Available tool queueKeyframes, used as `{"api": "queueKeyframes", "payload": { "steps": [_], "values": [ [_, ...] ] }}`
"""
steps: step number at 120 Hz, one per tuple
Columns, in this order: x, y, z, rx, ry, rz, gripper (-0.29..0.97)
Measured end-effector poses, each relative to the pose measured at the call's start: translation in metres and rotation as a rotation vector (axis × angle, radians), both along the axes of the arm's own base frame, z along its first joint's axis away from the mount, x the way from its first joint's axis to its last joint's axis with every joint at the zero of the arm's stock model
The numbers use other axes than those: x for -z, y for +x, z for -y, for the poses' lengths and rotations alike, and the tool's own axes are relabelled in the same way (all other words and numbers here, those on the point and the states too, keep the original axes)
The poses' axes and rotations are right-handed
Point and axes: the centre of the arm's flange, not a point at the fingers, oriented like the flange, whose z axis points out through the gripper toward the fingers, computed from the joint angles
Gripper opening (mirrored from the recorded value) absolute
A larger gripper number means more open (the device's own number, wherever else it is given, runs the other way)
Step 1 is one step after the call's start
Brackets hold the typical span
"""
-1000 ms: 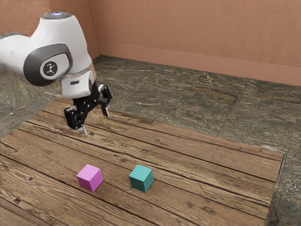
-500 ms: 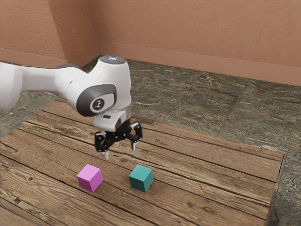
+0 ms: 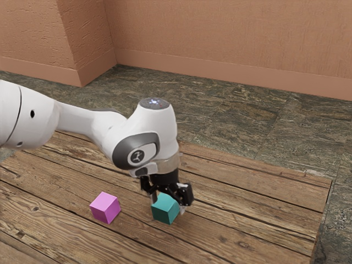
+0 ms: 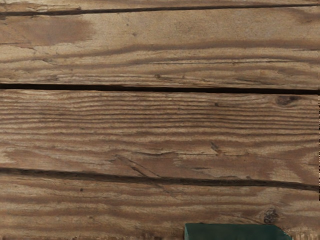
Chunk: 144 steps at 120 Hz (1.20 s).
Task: Pick up the blue block with one arm, and put the blue block on the pink block with one arm
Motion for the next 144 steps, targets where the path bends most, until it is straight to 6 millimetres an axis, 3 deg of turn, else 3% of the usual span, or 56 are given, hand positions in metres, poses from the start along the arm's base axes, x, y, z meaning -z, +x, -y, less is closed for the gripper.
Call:
{"api": "queueKeyframes", "payload": {
  "steps": [26,48,86,144],
  "values": [
    [0.013,0.014,-0.009,0.132,-0.042,0.037,0.68],
    [0.012,0.03,-0.025,0.046,-0.115,0.073,0.68],
    [0.021,0.028,-0.038,0.146,0.012,0.046,0.68],
    [0.04,0.031,-0.04,0.107,-0.006,0.031,0.68]
  ]
}}
